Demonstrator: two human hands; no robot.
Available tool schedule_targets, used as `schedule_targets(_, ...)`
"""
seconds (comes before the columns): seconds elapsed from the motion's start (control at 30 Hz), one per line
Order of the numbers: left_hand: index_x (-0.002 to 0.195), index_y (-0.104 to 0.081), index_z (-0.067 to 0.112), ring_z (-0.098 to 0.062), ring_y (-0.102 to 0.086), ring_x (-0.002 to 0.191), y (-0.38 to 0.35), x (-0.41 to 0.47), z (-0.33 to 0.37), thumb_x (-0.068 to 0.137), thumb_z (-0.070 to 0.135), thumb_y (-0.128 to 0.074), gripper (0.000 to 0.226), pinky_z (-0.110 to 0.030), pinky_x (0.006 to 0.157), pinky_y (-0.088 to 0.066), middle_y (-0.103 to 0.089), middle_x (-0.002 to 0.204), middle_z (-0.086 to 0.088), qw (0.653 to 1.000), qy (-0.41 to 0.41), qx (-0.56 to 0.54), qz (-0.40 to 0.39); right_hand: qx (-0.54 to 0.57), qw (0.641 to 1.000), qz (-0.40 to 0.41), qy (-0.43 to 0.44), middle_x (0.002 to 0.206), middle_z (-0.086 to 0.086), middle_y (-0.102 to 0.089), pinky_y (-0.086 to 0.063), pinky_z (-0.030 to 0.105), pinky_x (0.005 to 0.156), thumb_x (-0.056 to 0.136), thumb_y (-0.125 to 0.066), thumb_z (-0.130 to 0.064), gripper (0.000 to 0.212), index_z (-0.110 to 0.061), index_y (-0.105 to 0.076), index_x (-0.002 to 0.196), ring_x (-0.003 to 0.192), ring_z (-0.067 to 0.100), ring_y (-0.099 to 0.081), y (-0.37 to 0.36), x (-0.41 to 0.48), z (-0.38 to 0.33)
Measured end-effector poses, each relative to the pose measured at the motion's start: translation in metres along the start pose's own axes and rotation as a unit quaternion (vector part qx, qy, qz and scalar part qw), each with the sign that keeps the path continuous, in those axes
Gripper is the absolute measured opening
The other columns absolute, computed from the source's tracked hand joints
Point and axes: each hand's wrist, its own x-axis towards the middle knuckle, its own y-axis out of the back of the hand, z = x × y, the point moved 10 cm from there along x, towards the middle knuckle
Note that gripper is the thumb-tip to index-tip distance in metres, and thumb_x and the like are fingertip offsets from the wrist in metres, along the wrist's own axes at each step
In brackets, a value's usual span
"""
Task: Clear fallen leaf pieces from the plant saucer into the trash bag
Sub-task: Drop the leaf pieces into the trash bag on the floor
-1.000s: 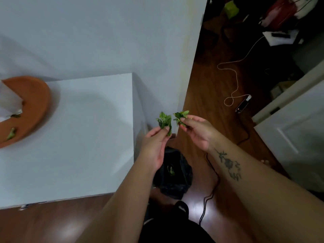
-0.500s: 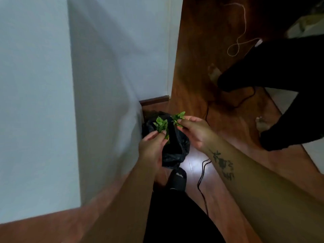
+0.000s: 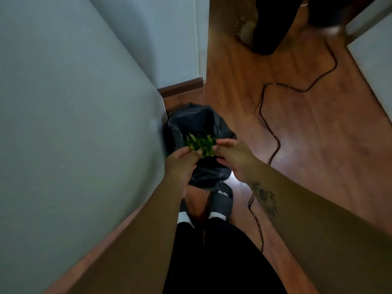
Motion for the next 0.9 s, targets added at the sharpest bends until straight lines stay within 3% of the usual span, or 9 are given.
schedule_targets(0.07,0.084,-0.067,0.028,-0.004,-0.072,0.071,0.003,0.007,-0.003,0.083,0.013,-0.075,0.017,-0.011,0.055,-0.050,-0.076,0.075,0.009,1.000,-0.007,0.014,0.011,-0.032,0.999,0.008,0.005,0.101,0.005,-0.063,-0.048,0.018,0.072,0.090,-0.064,-0.007,0.027,-0.010,-0.061,0.117,0.089,0.015,-0.060,0.004,0.004,0.005)
schedule_targets(0.13,0.093,-0.068,0.023,-0.010,-0.069,0.081,0.007,0.010,-0.002,0.085,0.014,-0.073,0.013,-0.014,0.061,-0.050,-0.073,0.087,0.002,0.999,-0.016,0.034,0.027,-0.065,0.997,0.027,0.023,0.106,0.005,-0.063,-0.048,0.018,0.072,0.090,-0.063,-0.007,0.030,-0.010,-0.063,0.120,0.094,0.017,-0.060,0.010,0.004,0.004)
schedule_targets(0.2,0.094,-0.068,0.019,-0.015,-0.067,0.083,0.010,0.011,0.002,0.087,0.013,-0.071,0.009,-0.019,0.069,-0.051,-0.070,0.088,-0.003,0.997,-0.031,0.052,0.041,-0.088,0.994,0.055,0.030,0.107,0.008,-0.064,-0.050,0.026,0.080,0.090,-0.062,-0.007,0.024,-0.012,-0.066,0.113,0.096,0.022,-0.061,0.017,0.003,0.002)
schedule_targets(0.3,0.080,-0.069,0.018,-0.020,-0.068,0.078,0.011,0.005,0.016,0.089,0.009,-0.068,0.012,-0.025,0.072,-0.056,-0.070,0.077,-0.005,0.993,-0.067,0.075,0.059,-0.081,0.993,0.067,0.047,0.092,0.014,-0.064,-0.051,0.035,0.083,0.089,-0.059,-0.001,0.012,-0.008,-0.067,0.096,0.085,0.024,-0.059,0.020,-0.006,-0.009)
schedule_targets(0.47,0.075,-0.071,0.017,-0.019,-0.069,0.071,0.007,-0.021,0.049,0.087,0.006,-0.069,0.016,-0.021,0.062,-0.055,-0.072,0.073,-0.006,0.991,-0.094,0.075,0.057,-0.082,0.991,0.049,0.094,0.075,0.012,-0.060,-0.050,0.029,0.067,0.089,-0.059,0.002,0.007,-0.003,-0.062,0.088,0.067,0.020,-0.056,0.016,-0.037,-0.050)
schedule_targets(0.7,0.084,-0.072,0.013,-0.021,-0.073,0.080,-0.005,-0.095,0.121,0.088,0.012,-0.071,0.004,-0.026,0.073,-0.058,-0.075,0.081,-0.007,0.990,-0.139,0.026,0.021,-0.056,0.987,0.013,0.151,0.079,0.008,-0.066,-0.054,0.031,0.076,0.089,-0.061,-0.004,0.010,-0.008,-0.065,0.081,0.074,0.018,-0.062,0.004,-0.107,-0.130)
schedule_targets(0.9,0.090,-0.071,0.007,-0.021,-0.071,0.080,-0.017,-0.180,0.231,0.089,0.010,-0.068,0.005,-0.027,0.076,-0.058,-0.073,0.084,-0.011,0.976,-0.216,-0.019,0.003,-0.038,0.968,0.010,0.248,0.077,0.009,-0.069,-0.054,0.017,0.061,0.088,-0.063,-0.004,0.008,-0.005,-0.071,0.087,0.068,0.015,-0.063,-0.010,-0.200,-0.240)
